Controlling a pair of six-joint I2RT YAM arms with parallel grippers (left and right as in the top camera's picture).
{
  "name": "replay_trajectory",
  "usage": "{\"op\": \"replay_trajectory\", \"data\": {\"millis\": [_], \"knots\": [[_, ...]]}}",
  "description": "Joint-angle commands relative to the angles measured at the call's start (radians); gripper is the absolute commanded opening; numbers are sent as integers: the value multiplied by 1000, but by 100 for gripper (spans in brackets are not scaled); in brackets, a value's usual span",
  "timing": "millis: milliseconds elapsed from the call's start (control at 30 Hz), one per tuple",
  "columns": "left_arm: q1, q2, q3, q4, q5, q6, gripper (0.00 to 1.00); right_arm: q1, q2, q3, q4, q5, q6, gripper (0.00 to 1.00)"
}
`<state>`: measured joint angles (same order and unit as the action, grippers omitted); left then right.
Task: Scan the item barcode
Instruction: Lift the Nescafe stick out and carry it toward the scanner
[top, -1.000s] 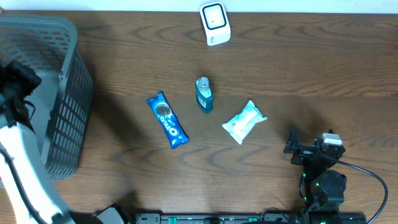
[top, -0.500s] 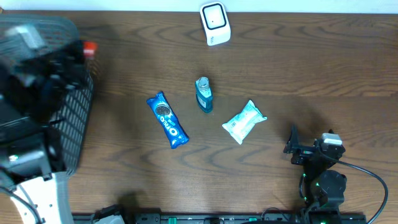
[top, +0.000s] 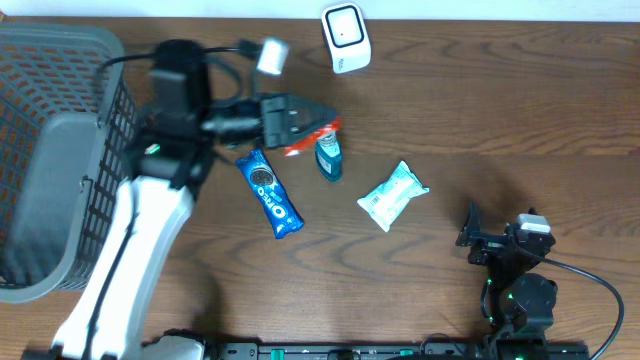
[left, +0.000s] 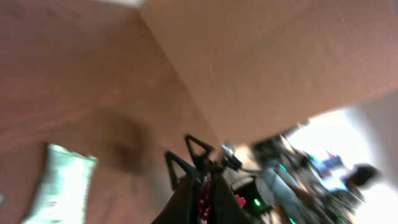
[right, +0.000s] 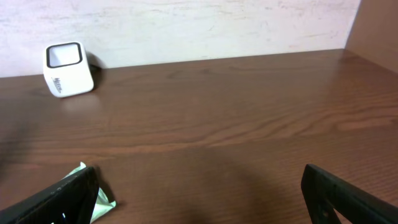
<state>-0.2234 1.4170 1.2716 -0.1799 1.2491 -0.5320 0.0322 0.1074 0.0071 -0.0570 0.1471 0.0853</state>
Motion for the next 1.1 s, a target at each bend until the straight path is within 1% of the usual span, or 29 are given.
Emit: {"op": "replay_trajectory", "data": {"millis": [0, 67, 167, 267, 400, 500, 600, 700, 767, 833, 900, 967, 1067], "knots": [[-50, 85, 7, 82, 128, -113, 7, 9, -2, -2, -3, 5, -12, 99], [-88, 134, 7, 162, 127, -159, 7, 8, -2, -2, -3, 5, -12, 99], [-146, 176, 7, 257, 113, -185, 8, 9, -2, -2, -3, 5, -12, 99], [-207, 185, 7, 275, 12, -165, 8, 9, -2, -2, -3, 5, -12, 99], [-306, 186, 7, 262, -191, -62, 7, 9, -2, -2, -3, 5, -12, 99], [-398, 188, 7, 193, -432, 28, 7, 9, -2, -2, -3, 5, -12, 99], [-509, 206, 6, 138, -658, 162, 7, 9, -2, -2, -3, 5, -12, 99], [-620, 251, 6, 137, -808, 301, 7, 9, -2, -2, -3, 5, -12, 99], [-678, 290, 6, 139, -901, 354, 7, 9, -2, -2, -3, 5, -12, 99], [-711, 335, 6, 141, -992, 359, 8, 9, -2, -2, -3, 5, -12, 99], [-722, 379, 6, 147, -1043, 331, 8, 9, -2, -2, -3, 5, -12, 99], [-717, 416, 6, 156, -1076, 261, 8, 9, -2, -2, -3, 5, -12, 99], [-702, 460, 6, 183, -1078, 150, 7, 9, -2, -2, -3, 5, -12, 99]]}}
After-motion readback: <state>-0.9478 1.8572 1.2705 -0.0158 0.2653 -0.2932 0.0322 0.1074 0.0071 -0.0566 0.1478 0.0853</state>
